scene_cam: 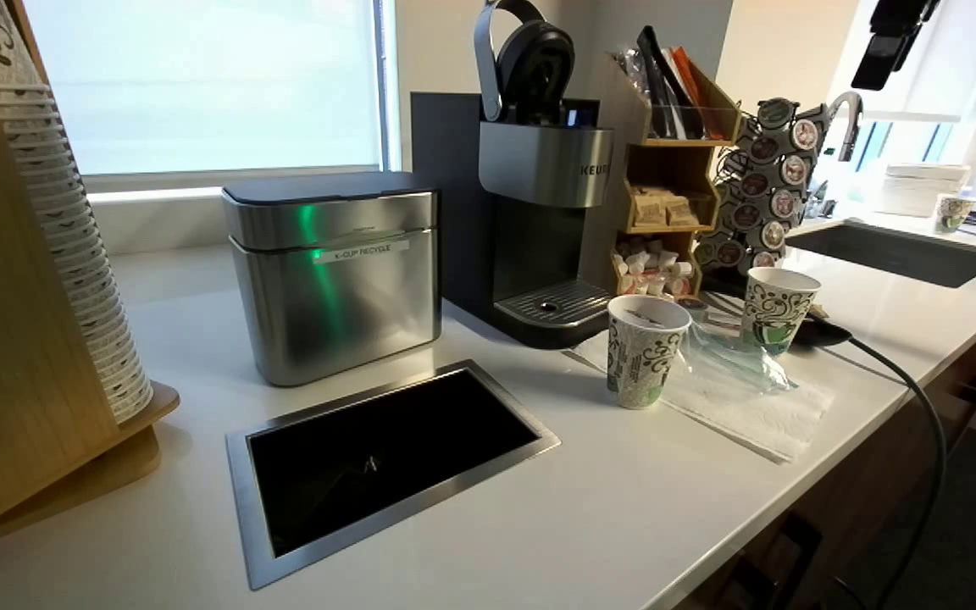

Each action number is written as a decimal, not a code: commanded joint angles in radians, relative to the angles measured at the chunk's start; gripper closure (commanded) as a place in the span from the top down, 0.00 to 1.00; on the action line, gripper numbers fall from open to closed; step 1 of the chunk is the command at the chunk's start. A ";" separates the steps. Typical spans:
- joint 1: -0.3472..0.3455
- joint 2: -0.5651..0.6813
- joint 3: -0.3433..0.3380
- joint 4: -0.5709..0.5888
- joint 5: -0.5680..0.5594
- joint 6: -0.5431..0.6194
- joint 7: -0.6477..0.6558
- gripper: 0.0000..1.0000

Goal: Pick up the object from the cup and put it on the stand

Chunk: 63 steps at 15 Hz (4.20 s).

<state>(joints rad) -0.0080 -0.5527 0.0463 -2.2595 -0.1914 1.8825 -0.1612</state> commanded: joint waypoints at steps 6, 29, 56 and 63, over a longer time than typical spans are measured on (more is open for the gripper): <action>0.018 0.001 -0.013 0.003 -0.008 -0.004 0.007 1.00; 0.086 0.351 0.072 0.000 0.014 0.079 0.144 1.00; 0.112 0.580 0.084 0.066 -0.139 0.326 0.183 0.94; 0.128 0.611 0.091 0.087 -0.186 0.334 0.237 0.85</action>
<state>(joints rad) 0.0989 0.0332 0.1367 -2.1882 -0.3324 2.2061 0.0287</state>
